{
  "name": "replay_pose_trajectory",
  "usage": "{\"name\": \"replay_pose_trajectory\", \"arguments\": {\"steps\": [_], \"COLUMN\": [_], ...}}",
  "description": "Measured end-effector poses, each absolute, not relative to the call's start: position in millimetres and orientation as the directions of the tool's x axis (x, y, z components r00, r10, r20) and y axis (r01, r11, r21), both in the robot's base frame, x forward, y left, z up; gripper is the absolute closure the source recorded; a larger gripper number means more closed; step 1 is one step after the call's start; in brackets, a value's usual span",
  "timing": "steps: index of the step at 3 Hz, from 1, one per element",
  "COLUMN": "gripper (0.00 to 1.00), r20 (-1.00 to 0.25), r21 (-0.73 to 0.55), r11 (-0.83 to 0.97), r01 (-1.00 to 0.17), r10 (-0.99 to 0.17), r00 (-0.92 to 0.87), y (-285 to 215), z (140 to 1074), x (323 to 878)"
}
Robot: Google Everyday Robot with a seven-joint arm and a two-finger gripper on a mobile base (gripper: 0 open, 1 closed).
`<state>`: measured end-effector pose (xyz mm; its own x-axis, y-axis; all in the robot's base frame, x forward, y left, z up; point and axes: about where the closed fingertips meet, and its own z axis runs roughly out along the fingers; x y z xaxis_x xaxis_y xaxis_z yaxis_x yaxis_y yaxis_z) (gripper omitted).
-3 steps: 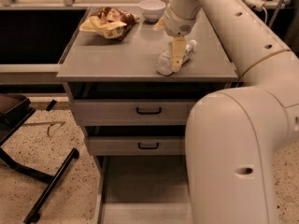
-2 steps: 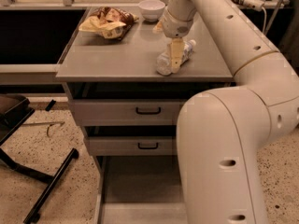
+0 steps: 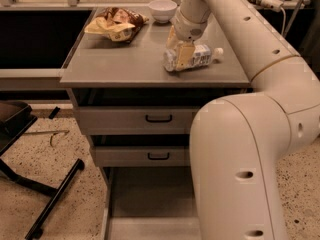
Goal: Place blue plastic bottle into bottom drawer
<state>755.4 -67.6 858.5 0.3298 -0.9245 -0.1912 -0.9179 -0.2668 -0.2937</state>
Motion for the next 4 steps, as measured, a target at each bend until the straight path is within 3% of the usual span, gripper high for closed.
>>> {"name": "replay_pose_trajectory", "arguments": {"steps": [2, 3, 4], "gripper": [0.88, 1.0, 1.0], "r20": [-0.175, -0.168, -0.179], "r21": [-0.329, -0.376, -0.418], "r11": [-0.263, -0.242, -0.205], "r01": [-0.907, -0.895, -0.885], "r10": [-0.927, -0.931, -0.936], "r00": [0.332, 0.323, 0.302], "y": [-63.8, -58.4, -48.5], "z": [875.9, 906.5, 939.3], "x": [752.5, 730.0, 686.1]}}
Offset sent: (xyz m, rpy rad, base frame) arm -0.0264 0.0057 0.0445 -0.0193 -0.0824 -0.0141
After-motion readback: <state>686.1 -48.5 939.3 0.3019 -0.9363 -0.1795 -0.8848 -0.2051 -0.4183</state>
